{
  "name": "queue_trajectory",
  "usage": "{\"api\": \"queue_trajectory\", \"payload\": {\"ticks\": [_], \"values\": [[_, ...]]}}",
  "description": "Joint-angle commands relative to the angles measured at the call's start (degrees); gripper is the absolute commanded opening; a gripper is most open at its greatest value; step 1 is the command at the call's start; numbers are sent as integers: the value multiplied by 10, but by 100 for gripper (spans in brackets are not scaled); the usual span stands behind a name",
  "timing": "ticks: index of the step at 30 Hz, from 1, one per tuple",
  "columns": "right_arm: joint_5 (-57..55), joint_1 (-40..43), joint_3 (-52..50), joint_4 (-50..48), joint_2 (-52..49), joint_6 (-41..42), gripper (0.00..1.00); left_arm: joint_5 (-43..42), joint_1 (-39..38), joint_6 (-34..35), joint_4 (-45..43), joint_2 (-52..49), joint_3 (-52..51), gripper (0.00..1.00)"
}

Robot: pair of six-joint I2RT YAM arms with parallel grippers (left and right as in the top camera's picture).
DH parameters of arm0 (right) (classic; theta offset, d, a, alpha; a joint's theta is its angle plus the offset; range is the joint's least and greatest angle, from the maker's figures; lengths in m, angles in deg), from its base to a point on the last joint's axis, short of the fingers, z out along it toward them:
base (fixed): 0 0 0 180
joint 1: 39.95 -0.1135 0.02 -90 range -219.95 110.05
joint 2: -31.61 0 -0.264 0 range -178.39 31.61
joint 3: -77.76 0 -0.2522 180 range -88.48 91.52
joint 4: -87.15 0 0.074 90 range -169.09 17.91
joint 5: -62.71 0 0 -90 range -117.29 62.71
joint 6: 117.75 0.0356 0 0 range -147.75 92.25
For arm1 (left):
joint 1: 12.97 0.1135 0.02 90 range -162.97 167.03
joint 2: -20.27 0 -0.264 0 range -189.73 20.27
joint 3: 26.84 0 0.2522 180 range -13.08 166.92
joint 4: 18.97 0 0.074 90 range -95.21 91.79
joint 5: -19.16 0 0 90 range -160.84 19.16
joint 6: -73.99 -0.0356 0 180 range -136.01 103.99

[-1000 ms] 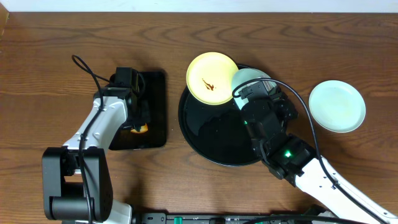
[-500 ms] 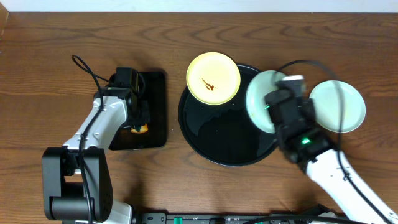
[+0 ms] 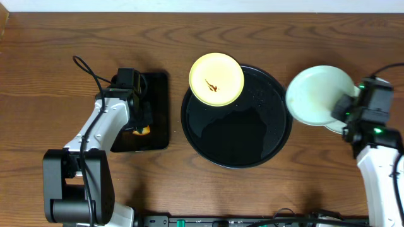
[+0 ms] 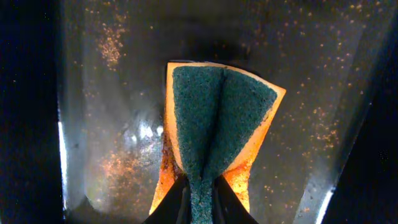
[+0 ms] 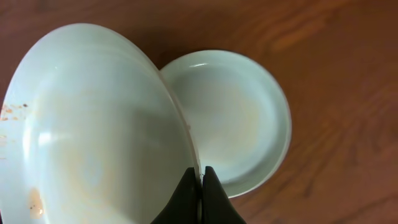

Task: Clean dirty plates on tray and stack at the side
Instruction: 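Stack the green plate onto the cleaned green plate, release, then move the right gripper to the yellow plate and grip its rim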

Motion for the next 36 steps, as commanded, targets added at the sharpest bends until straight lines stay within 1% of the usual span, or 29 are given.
{"api": "queue_trajectory", "payload": {"ticks": [1,7,9,16,18,21,22,23,25,28,29,30,32,36], "values": [[34,58,14,-7,-9,32,1,9,-1,1,0,8,-5,12],[34,129,14,-25,-56,86,1,9,-1,2,0,8,-5,12],[33,138,14,-35,-73,97,1,9,-1,2,0,8,-5,12],[23,144,14,-82,-123,97,1,9,-1,2,2,8,-4,12],[16,144,14,-88,-128,97,7,9,-1,2,2,8,-5,12],[18,144,14,-94,-128,97,26,9,-1,2,2,8,-5,12],[23,144,14,-99,-128,97,37,9,-1,2,2,8,-5,12],[34,144,14,-103,-128,97,45,9,-1,2,2,8,-5,12],[80,143,14,-109,-127,90,46,9,-1,1,2,8,-5,12],[214,137,14,-123,-124,79,47,9,-1,1,3,8,-5,12],[253,132,14,-127,-124,68,44,9,-1,1,3,8,-5,12],[305,123,14,-130,-124,50,38,9,-1,2,3,8,-5,12],[374,97,14,-128,-124,28,38,9,-1,2,2,8,-4,12],[404,35,19,-98,-124,-15,43,9,-1,1,4,8,-5,12]]}}
